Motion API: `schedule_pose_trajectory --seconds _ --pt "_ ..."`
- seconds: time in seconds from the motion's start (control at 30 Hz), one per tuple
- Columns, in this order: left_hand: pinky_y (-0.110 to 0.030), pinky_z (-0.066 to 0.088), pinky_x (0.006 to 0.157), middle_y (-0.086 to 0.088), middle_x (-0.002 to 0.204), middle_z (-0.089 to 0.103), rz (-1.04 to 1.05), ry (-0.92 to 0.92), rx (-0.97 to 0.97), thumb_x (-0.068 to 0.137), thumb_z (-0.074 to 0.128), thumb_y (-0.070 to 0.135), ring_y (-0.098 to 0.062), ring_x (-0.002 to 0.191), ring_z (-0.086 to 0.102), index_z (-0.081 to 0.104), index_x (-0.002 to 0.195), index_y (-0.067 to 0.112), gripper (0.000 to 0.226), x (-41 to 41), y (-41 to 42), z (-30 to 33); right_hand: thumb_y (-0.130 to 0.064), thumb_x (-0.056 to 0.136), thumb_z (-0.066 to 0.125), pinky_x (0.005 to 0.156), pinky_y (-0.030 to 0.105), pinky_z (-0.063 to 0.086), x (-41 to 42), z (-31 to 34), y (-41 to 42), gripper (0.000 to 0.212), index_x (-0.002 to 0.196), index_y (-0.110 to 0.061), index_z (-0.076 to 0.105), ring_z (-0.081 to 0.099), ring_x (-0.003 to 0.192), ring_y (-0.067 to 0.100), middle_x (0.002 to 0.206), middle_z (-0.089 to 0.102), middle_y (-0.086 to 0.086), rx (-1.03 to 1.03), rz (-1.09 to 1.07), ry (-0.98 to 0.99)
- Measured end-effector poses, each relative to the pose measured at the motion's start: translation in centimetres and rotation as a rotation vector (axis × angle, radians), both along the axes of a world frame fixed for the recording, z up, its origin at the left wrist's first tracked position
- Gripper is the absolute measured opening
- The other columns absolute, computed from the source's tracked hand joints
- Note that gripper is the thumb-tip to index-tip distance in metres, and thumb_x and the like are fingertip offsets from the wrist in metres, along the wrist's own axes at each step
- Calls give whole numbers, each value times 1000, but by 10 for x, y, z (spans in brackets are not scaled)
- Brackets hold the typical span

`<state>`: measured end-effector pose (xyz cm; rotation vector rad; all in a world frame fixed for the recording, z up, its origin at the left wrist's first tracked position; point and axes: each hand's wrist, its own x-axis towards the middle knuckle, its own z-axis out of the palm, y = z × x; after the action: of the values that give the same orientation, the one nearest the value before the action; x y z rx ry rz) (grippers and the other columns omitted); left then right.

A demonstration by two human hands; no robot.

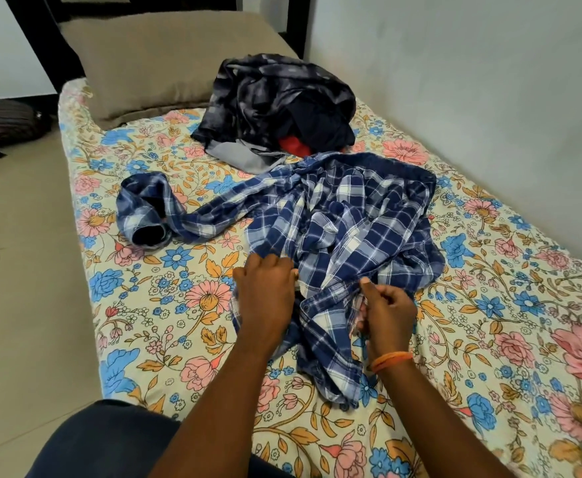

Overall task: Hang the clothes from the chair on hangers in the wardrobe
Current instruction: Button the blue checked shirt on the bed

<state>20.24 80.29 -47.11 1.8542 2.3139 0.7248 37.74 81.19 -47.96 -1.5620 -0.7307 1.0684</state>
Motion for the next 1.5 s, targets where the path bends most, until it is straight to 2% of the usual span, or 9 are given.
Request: schedule_pose_trajectory --seconds 0.13,0.27,0.37,0.6,0.73,1.0,1.1,1.3,1.5 --pt "-41 43 86 2 98 71 11 31 -84 99 53 30 -23 102 51 72 102 21 21 1 2 -9 -23 85 77 39 25 46 -9 5 1 23 81 -5 63 52 41 14 65 62 10 -42 106 -151" --pt "-42 50 85 1 90 71 83 -152 -106 94 61 36 -22 95 60 74 97 24 18 -4 10 -15 -29 84 78 37 24 42 -16 12 8 39 63 -12 49 46 38 18 49 49 4 -86 162 -195" --pt "-45 51 84 4 76 70 126 -288 -134 89 62 30 -22 85 63 73 81 26 15 -5 17 -13 -20 83 76 38 25 41 -18 13 12 30 67 -9 53 45 38 18 51 49 7 -123 198 -234" --pt "-40 27 92 26 77 61 34 -575 -146 95 58 31 -5 93 56 61 69 36 27 -4 7 2 -2 93 62 46 28 49 -5 19 -7 9 85 1 62 53 51 16 65 57 9 -112 116 62" --pt "-43 49 89 21 80 64 -35 -817 -21 97 58 24 -2 79 63 60 74 33 26 9 -8 19 -1 88 68 55 34 52 1 36 -19 5 91 -4 64 60 61 20 74 64 10 -66 35 281" --pt "-21 49 72 5 91 66 -228 -913 54 100 56 25 -7 82 61 63 94 19 12 33 -45 38 -14 89 72 78 41 60 -10 50 -43 14 103 -10 71 71 81 17 88 74 0 242 208 -265" --pt "-20 49 70 3 90 66 -216 -956 66 100 56 23 -7 81 61 64 94 18 11 34 -47 38 -13 86 75 89 48 58 -17 42 -47 21 107 -12 72 71 96 23 101 74 6 199 223 -198" --pt "-23 53 70 5 87 66 -252 -922 21 99 57 22 -6 78 63 64 93 19 10 34 -46 32 0 84 73 88 55 57 -24 40 -46 32 116 2 68 73 91 28 97 75 13 102 165 98" --pt "-23 50 68 3 88 65 -264 -874 39 99 55 21 -8 79 61 63 92 18 11 34 -42 25 -7 85 75 88 41 59 -22 40 -46 38 121 -5 67 72 96 23 104 74 9 189 218 -97"
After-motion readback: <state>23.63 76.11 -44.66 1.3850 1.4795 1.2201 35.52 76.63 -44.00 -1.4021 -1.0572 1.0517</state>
